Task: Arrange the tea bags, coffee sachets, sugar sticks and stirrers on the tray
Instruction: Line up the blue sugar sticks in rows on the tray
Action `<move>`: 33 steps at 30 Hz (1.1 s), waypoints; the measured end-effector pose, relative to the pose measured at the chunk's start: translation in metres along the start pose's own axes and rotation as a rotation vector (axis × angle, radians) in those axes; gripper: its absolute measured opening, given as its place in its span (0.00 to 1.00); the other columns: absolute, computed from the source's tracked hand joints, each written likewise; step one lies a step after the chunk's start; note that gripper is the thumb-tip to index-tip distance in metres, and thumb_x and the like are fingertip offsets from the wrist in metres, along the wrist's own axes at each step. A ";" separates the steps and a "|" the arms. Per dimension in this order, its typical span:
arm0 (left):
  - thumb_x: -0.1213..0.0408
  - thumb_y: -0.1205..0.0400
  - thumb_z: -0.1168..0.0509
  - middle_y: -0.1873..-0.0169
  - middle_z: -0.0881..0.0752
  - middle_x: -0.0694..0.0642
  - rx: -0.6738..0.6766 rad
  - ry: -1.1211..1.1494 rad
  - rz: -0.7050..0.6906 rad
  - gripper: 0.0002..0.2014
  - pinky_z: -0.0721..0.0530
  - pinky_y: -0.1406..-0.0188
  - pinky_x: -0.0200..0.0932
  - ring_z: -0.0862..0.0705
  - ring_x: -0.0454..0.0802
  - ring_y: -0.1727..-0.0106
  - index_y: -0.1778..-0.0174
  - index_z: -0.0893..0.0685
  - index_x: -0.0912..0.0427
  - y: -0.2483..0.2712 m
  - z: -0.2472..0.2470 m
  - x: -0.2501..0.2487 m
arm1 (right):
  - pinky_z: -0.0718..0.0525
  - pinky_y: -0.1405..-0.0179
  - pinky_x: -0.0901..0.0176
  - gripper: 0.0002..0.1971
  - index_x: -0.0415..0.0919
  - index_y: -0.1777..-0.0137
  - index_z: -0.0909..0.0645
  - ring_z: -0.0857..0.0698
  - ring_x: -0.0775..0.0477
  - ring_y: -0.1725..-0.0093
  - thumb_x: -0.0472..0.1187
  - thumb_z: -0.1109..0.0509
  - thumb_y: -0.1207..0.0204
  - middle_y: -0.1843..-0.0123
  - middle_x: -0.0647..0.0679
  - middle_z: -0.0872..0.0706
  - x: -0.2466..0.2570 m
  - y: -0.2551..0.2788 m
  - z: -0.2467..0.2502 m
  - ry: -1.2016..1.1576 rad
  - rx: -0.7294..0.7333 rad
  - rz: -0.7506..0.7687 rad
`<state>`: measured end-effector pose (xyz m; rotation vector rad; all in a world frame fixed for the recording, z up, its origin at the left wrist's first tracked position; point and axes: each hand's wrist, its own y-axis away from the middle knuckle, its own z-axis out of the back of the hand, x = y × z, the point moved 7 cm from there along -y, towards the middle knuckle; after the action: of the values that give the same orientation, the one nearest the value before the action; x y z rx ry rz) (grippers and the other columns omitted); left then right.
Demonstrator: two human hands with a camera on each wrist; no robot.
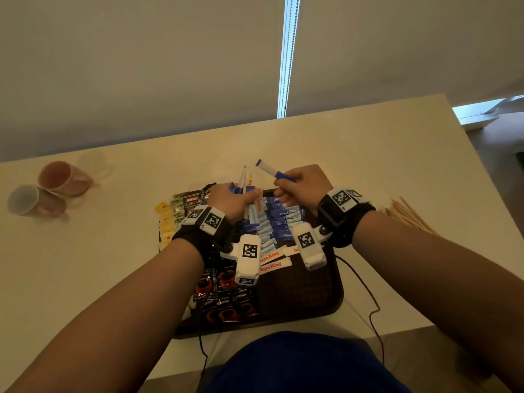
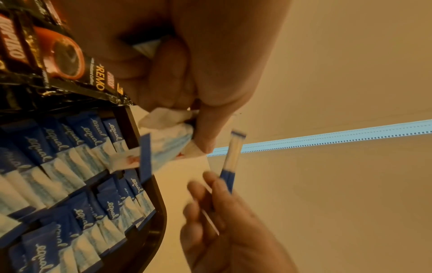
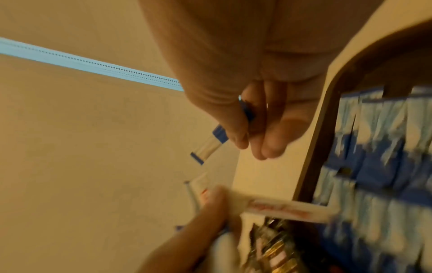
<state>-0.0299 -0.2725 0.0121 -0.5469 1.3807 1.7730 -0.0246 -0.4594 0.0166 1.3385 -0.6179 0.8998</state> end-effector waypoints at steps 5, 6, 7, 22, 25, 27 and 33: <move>0.57 0.25 0.21 0.56 0.07 0.60 -0.016 0.052 0.035 0.13 0.11 0.44 0.63 0.08 0.60 0.53 0.53 0.12 0.62 -0.002 0.011 0.007 | 0.17 0.75 0.55 0.08 0.41 0.38 0.23 0.13 0.44 0.73 0.36 0.36 0.15 0.64 0.42 0.09 -0.018 -0.002 0.025 0.339 -0.056 0.070; 0.57 0.24 0.21 0.56 0.07 0.60 -0.008 0.065 0.038 0.13 0.10 0.45 0.60 0.08 0.59 0.54 0.53 0.12 0.63 0.000 0.012 0.006 | 0.14 0.75 0.53 0.11 0.45 0.35 0.28 0.12 0.41 0.72 0.35 0.37 0.15 0.63 0.42 0.09 -0.020 0.002 0.027 0.330 -0.067 0.086; 0.58 0.23 0.22 0.55 0.08 0.61 -0.011 0.074 0.040 0.13 0.10 0.47 0.57 0.08 0.58 0.55 0.51 0.12 0.63 -0.001 0.012 0.006 | 0.12 0.73 0.50 0.14 0.47 0.34 0.31 0.11 0.39 0.71 0.34 0.38 0.15 0.63 0.41 0.09 -0.021 0.006 0.028 0.303 -0.078 0.097; 0.58 0.22 0.23 0.57 0.08 0.58 0.004 0.085 0.010 0.11 0.16 0.71 0.38 0.09 0.50 0.62 0.54 0.15 0.60 0.005 0.011 -0.004 | 0.22 0.65 0.57 0.13 0.41 0.47 0.13 0.20 0.50 0.70 0.35 0.41 0.13 0.67 0.46 0.16 -0.024 0.001 0.007 0.618 0.306 0.143; 0.59 0.21 0.24 0.57 0.09 0.58 0.001 0.084 0.003 0.09 0.15 0.74 0.36 0.10 0.49 0.64 0.56 0.16 0.59 0.007 0.012 -0.005 | 0.29 0.70 0.64 0.12 0.43 0.45 0.10 0.27 0.51 0.70 0.41 0.37 0.13 0.70 0.47 0.20 -0.023 0.000 0.010 0.712 0.311 0.134; 0.60 0.22 0.23 0.55 0.08 0.61 0.001 0.109 0.006 0.09 0.10 0.62 0.43 0.08 0.54 0.58 0.56 0.16 0.59 0.006 0.012 -0.005 | 0.18 0.62 0.62 0.09 0.46 0.48 0.10 0.16 0.46 0.63 0.43 0.33 0.15 0.62 0.42 0.12 -0.028 -0.002 0.013 0.653 0.314 0.086; 0.60 0.22 0.23 0.54 0.09 0.61 -0.001 0.113 -0.001 0.09 0.12 0.61 0.44 0.09 0.55 0.57 0.57 0.17 0.58 0.006 0.012 -0.005 | 0.09 0.61 0.55 0.03 0.45 0.54 0.13 0.08 0.44 0.55 0.42 0.25 0.21 0.54 0.43 0.08 -0.039 -0.004 0.018 0.405 0.237 -0.069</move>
<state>-0.0302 -0.2634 0.0225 -0.6574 1.4562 1.7654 -0.0402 -0.4851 -0.0151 1.3253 -0.1546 1.1740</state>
